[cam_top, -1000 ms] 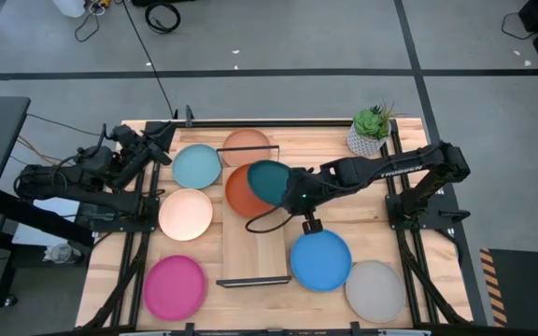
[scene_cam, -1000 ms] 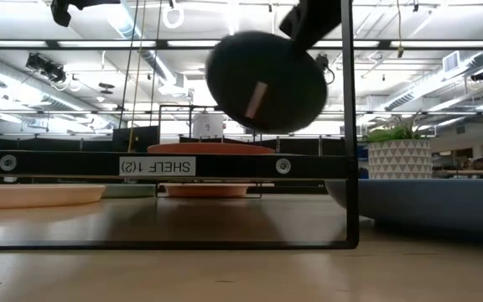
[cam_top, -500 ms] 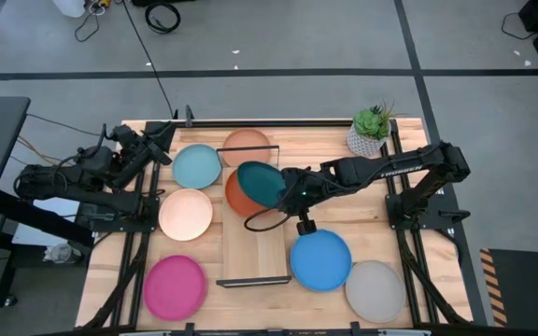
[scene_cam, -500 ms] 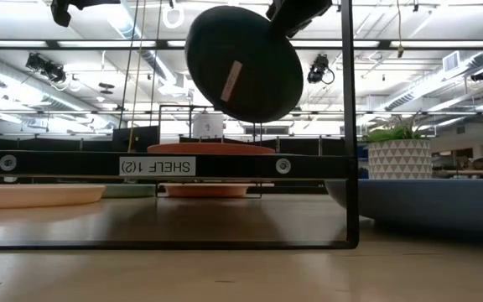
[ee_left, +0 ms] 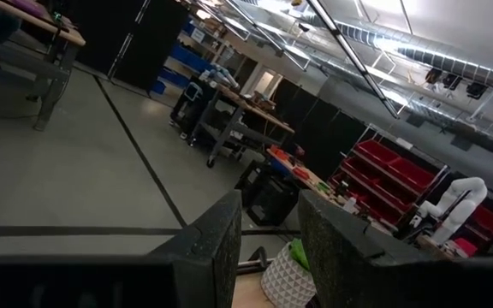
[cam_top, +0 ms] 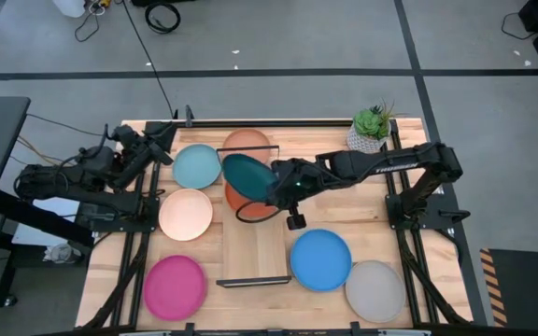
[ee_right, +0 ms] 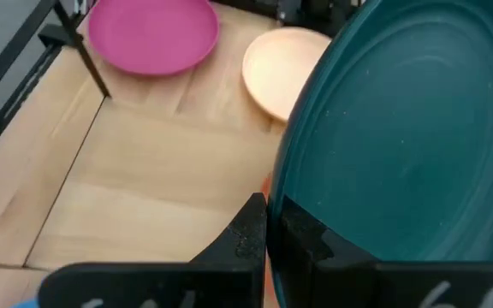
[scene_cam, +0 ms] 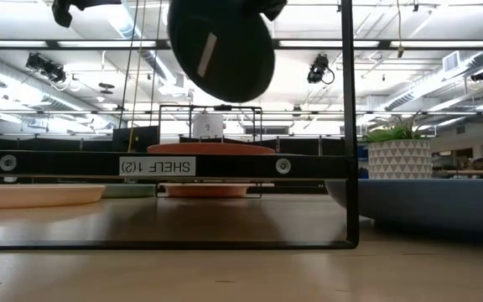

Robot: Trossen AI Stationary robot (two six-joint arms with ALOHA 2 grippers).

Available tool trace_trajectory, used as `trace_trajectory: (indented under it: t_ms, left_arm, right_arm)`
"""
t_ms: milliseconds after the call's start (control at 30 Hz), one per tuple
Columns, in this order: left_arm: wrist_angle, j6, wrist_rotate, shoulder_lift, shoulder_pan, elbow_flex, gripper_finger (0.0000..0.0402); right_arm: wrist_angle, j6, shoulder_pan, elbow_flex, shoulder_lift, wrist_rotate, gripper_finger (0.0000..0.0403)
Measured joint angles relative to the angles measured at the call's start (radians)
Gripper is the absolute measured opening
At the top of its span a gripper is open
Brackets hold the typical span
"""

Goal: Place and stack plates onto a shelf
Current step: Stack the dark green plate on top of the orange plate on the shelf

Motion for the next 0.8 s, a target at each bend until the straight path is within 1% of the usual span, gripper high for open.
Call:
trace_trajectory:
  t_ms: [100, 300, 533, 600, 800]
  left_arm:
    - [0.001, 0.0, 0.0, 0.0, 0.0, 0.0, 0.0125]
    - [0.001, -0.005, 0.011, -0.001, 0.0, 0.0, 0.0125]
    - [-0.006, -0.004, 0.024, 0.0, 0.0, 0.0, 0.0125]
    - [-0.006, -0.004, 0.026, 0.0, 0.0, 0.0, 0.0125]
    - [-0.007, -0.004, 0.026, 0.0, 0.0, 0.0, 0.0125]
  right_arm:
    - [0.01, -0.035, -0.005, 0.006, 0.02, -0.028, 0.0022]
    - [-0.002, -0.043, -0.016, 0.006, 0.073, -0.053, 0.0029]
    - [-0.008, -0.119, -0.035, 0.005, 0.168, -0.048, 0.003]
    - [-0.017, -0.114, -0.039, 0.005, 0.192, -0.043, 0.0031]
    - [-0.048, -0.093, -0.042, 0.004, 0.227, 0.036, 0.0038]
